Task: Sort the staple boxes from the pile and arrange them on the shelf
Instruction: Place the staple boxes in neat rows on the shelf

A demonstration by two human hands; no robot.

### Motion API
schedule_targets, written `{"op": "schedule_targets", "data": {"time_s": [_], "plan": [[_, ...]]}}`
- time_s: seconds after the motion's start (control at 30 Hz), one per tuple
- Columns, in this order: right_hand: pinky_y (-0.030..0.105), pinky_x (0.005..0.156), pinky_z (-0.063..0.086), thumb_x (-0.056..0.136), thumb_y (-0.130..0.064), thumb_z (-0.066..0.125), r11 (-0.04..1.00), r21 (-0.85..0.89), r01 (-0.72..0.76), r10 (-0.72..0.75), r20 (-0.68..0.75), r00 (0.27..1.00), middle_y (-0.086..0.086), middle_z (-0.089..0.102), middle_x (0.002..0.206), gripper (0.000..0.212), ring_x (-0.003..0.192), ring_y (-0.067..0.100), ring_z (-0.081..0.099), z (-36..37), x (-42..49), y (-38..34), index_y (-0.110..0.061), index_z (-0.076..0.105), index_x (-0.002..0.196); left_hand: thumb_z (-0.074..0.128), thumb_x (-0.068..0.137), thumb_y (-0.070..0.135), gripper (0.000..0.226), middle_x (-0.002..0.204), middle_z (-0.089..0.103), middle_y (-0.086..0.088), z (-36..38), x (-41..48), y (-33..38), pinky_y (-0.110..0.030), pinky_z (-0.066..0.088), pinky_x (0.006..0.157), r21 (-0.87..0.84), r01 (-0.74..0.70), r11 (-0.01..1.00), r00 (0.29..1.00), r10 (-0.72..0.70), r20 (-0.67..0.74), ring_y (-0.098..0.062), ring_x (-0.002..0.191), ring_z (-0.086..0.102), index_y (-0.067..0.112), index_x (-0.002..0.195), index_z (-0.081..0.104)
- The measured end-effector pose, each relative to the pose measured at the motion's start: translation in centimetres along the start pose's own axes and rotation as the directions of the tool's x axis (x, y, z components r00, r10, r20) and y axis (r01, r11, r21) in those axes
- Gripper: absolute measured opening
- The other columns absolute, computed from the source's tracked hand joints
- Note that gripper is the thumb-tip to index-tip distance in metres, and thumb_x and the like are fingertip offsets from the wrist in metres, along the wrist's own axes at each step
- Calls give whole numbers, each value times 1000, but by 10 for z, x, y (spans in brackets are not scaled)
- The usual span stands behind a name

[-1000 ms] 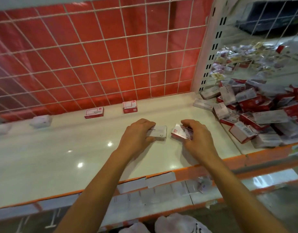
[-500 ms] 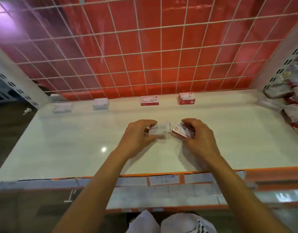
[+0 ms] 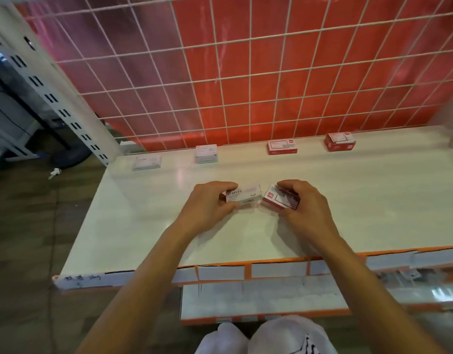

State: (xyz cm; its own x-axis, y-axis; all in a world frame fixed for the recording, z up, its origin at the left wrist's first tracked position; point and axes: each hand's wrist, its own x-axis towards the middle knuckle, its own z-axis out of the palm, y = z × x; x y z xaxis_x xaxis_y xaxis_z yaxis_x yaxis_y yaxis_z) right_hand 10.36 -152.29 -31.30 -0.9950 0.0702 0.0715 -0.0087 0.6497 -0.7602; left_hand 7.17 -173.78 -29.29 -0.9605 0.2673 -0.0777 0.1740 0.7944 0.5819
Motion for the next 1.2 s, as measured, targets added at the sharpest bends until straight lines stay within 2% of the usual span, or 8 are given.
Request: {"op": "schedule_targets", "data": {"time_s": [0.1, 0.23, 0.4, 0.53, 0.67, 0.83, 1.03, 1.2], "plan": [[-2, 74, 33, 78, -2, 69, 1000, -7, 24, -24, 12, 1000, -13, 56, 107, 45, 98, 6, 50, 10, 0, -6, -24, 61, 116, 69, 86, 24, 46, 129, 60, 3, -4, -4, -9, -22, 44, 97, 14, -7, 1000, 1000, 7, -30, -12, 109, 59, 21, 130, 58], [-3, 72, 33, 78, -3, 71, 998, -34, 55, -53, 43, 998, -11, 58, 109, 45, 98, 5, 50, 12, 4, -8, -27, 61, 115, 68, 86, 25, 44, 128, 61, 3, -5, -7, -13, -25, 45, 98, 3, 8, 1000, 998, -7, -65, -12, 108, 59, 21, 129, 59], [5, 76, 33, 77, 4, 68, 997, -60, 49, -42, 122, 992, -4, 58, 117, 50, 99, 5, 47, 7, 7, -17, -24, 60, 118, 65, 90, 22, 42, 130, 60, 2, -12, -20, -15, -17, 40, 92, 26, 47, 999, 994, -44, -97, -12, 108, 59, 20, 131, 57], [-1, 74, 32, 77, 4, 68, 997, -38, 70, -64, 158, 985, -4, 57, 119, 51, 99, 4, 47, 13, 6, -24, -24, 60, 119, 65, 90, 22, 42, 130, 60, 0, -15, -29, -22, -14, 38, 89, 21, 82, 996, 987, -78, -143, -13, 107, 60, 19, 130, 57], [13, 86, 36, 75, 9, 64, 994, -39, 97, -88, 195, 977, -3, 58, 120, 54, 100, 5, 46, 18, 5, -26, -22, 61, 119, 67, 88, 23, 42, 128, 61, 0, -13, -36, -29, -4, 34, 82, -28, 125, 992, 971, -128, -200, -13, 105, 61, 18, 129, 58], [14, 86, 35, 74, 10, 62, 995, -35, 99, -89, 212, 973, -3, 58, 117, 54, 100, 6, 47, 25, 1, -28, -22, 62, 118, 68, 87, 21, 40, 123, 62, 1, -17, -39, -41, 7, 32, 75, -65, 146, 987, 960, -157, -233, -8, 97, 59, 18, 126, 61], [12, 84, 35, 75, 6, 65, 995, -10, 97, -93, 184, 978, -10, 53, 109, 51, 98, 5, 46, 46, 9, -50, -24, 62, 116, 53, 96, 29, 23, 95, 61, 14, -42, -39, -65, 0, 37, 67, -129, 157, 979, 953, -185, -240, 4, 77, 54, 22, 114, 66], [19, 90, 38, 75, 2, 68, 997, -7, 83, -80, 166, 983, -9, 54, 113, 50, 104, 10, 48, 77, 14, -77, -25, 61, 116, 49, 98, 30, 20, 93, 62, 14, -66, -40, -96, -4, 39, 65, -144, 146, 979, 963, -174, -204, 5, 79, 55, 23, 108, 65]]}}
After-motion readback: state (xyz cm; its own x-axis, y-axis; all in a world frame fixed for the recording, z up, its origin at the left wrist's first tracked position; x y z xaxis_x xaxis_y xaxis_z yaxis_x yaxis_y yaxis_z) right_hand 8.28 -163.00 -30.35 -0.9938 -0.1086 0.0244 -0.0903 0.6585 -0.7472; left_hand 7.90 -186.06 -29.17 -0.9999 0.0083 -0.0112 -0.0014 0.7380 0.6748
